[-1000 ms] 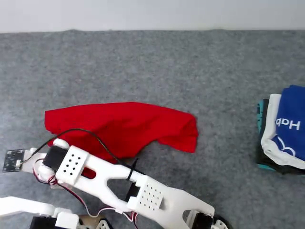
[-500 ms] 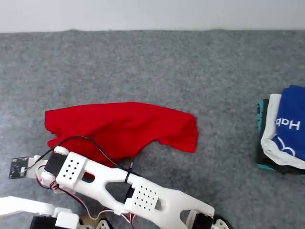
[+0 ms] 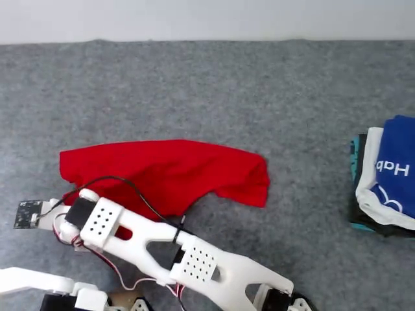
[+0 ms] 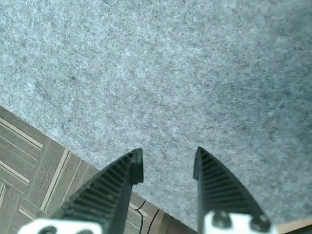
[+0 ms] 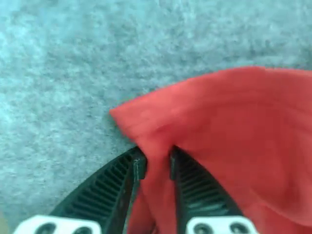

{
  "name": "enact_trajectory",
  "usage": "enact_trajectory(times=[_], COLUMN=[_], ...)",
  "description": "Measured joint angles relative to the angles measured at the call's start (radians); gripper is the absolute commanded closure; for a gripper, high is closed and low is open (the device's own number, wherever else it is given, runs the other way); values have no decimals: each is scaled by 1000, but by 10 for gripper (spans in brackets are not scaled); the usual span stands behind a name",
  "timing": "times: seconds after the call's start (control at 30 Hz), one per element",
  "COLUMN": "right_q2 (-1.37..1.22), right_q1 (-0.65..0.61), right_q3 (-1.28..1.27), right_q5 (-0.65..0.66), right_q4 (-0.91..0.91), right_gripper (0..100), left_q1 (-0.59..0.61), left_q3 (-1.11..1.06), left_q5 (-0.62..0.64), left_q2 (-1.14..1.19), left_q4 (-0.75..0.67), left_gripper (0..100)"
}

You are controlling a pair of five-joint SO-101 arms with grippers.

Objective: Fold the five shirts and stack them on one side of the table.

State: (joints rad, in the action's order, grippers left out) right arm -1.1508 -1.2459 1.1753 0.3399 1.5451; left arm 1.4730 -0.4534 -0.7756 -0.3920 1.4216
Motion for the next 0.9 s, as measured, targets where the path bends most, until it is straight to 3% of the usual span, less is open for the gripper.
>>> enact_trajectory(times=[0.23,0.5,0.67,0.9], right_q2=[-2,-6,-6,121], right_q1=[31,97,175,287], right_q3=[0,167,233,138], right_q5=[0,0,2,2], right_q4=[3,193,209,209], right_gripper=[989,988,988,988], left_q1=[0,-9,-18,-32], left_q3=[0,0,0,11], left_q5=[0,2,0,5], left_q2=[0,0,-5,-46], left_q4=[3,83,114,149], left_gripper=[823,823,823,823])
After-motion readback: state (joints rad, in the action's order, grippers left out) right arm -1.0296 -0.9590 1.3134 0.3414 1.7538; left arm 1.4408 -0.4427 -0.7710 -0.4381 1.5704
